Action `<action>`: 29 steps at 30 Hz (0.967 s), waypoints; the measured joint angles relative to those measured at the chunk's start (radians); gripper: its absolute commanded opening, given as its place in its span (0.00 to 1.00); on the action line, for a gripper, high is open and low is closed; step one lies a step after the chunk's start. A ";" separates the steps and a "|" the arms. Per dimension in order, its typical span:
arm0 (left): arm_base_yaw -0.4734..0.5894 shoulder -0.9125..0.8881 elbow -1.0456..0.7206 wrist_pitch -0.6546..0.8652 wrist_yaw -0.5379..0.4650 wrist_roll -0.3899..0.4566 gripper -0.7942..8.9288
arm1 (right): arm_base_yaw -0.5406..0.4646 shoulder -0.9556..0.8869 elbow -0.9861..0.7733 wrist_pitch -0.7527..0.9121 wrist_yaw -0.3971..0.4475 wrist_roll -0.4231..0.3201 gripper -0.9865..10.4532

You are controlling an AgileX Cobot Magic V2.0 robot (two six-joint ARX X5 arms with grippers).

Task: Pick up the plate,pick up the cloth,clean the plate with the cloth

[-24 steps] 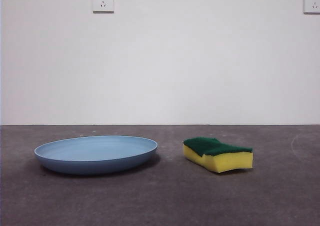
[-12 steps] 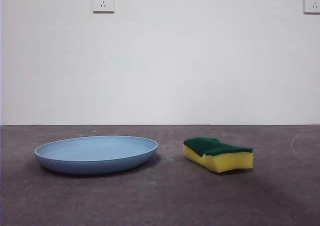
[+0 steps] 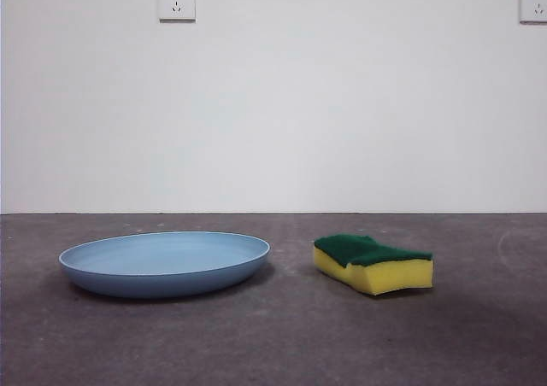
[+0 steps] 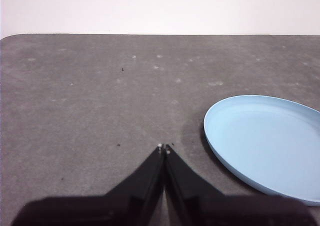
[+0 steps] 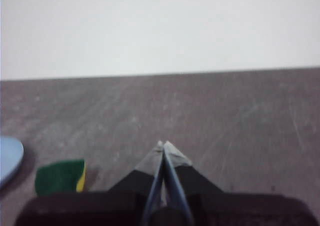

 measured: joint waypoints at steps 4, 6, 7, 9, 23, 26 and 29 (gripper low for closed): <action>0.000 0.000 0.000 0.000 0.000 0.000 0.08 | 0.000 0.000 -0.028 0.000 0.000 0.008 0.09; 0.000 0.000 0.000 0.000 0.000 0.000 0.08 | 0.000 -0.001 -0.031 -0.015 0.000 0.011 0.09; 0.000 0.000 0.000 0.000 0.000 0.000 0.08 | 0.000 -0.001 -0.032 -0.027 0.000 0.011 0.09; 0.000 0.000 0.000 0.000 0.000 0.000 0.08 | 0.000 -0.001 -0.033 -0.051 0.000 0.011 0.09; 0.000 0.000 0.000 0.000 0.000 0.000 0.08 | 0.000 0.037 -0.032 -0.089 0.005 0.132 0.09; 0.000 0.000 0.000 0.000 0.000 0.000 0.08 | 0.000 0.037 -0.032 -0.089 0.007 0.135 0.09; 0.000 0.000 0.000 0.000 0.000 0.000 0.08 | 0.000 0.037 -0.032 -0.089 0.007 0.139 0.09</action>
